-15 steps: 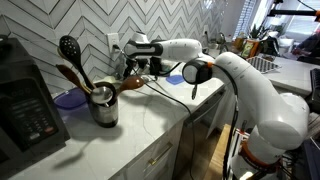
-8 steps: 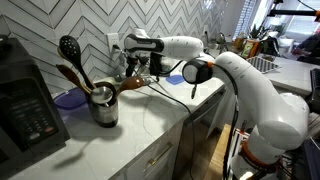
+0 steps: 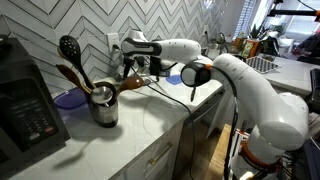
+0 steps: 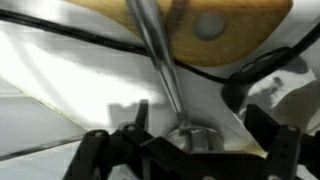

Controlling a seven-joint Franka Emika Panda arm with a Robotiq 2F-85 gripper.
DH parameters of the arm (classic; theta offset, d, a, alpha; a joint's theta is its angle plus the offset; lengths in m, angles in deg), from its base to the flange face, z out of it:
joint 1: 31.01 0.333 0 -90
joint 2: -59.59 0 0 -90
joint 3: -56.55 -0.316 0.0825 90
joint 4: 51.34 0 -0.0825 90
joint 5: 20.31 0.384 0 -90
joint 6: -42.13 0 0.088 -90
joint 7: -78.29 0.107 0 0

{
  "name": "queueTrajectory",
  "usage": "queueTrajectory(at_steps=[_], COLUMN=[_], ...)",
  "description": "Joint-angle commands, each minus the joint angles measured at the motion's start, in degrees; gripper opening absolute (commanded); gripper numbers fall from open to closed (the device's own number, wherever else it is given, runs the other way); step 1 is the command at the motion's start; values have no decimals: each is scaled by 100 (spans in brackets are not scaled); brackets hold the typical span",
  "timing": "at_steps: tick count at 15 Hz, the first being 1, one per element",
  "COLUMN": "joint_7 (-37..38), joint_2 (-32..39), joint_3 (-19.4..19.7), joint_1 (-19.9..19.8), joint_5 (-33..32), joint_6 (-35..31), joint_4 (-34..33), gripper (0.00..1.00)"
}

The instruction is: Put the silver ladle in the utensil holder

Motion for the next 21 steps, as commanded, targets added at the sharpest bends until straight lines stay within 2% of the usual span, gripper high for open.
queueTrajectory(at_steps=[1, 2, 3, 8, 11, 12, 13, 21], joint_7=[-501, -552, -593, -599, -587, -559, -495, -165], joint_2=[256, 259, 254, 89, 75, 74, 74, -330], joint_3=[36, 48, 55, -15, 12, 11, 26, 120], joint_1=[86, 78, 74, 5, 22, 26, 40, 74], joint_5=[-169, -174, -175, -88, -112, -103, -109, -185], joint_6=[-118, -78, -63, 515, 722, 734, 701, 676], joint_4=[-295, -295, -298, -228, -305, -336, -360, -460], gripper=[75, 63, 61, 20, 1, 0, 4, 4])
